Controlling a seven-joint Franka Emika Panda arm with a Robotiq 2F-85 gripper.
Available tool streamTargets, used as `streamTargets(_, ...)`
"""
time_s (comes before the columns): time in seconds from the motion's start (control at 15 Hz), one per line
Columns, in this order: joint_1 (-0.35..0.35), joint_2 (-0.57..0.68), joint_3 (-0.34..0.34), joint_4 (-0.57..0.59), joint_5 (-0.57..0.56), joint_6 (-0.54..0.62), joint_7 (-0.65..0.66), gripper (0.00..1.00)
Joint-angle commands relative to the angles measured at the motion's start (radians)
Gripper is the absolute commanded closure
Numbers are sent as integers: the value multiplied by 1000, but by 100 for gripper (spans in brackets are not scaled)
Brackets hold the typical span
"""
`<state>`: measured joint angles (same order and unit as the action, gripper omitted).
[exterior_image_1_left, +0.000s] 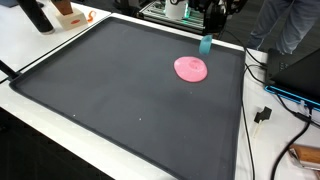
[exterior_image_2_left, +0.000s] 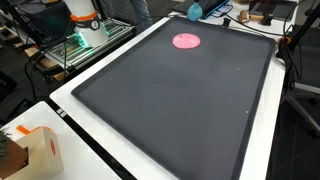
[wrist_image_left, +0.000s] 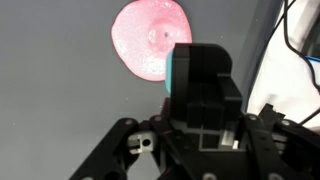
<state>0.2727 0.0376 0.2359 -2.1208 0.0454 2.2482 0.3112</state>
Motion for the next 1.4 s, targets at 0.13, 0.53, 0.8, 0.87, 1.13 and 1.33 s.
streamTargets(0.13, -45, -12, -9, -61, 281, 63, -270, 74)
streamTargets(0.53, -83, -3, -26, -84, 490, 25, -472, 74)
streamTargets(0.8, -104, 5, -38, -101, 602, 15, -604, 74)
streamTargets(0.87, -109, 7, -41, -106, 626, 11, -638, 74)
streamTargets(1.13, -132, 16, -53, -134, 733, 6, -784, 74)
streamTargets(1.33, -147, 24, -64, -157, 808, -3, -890, 74)
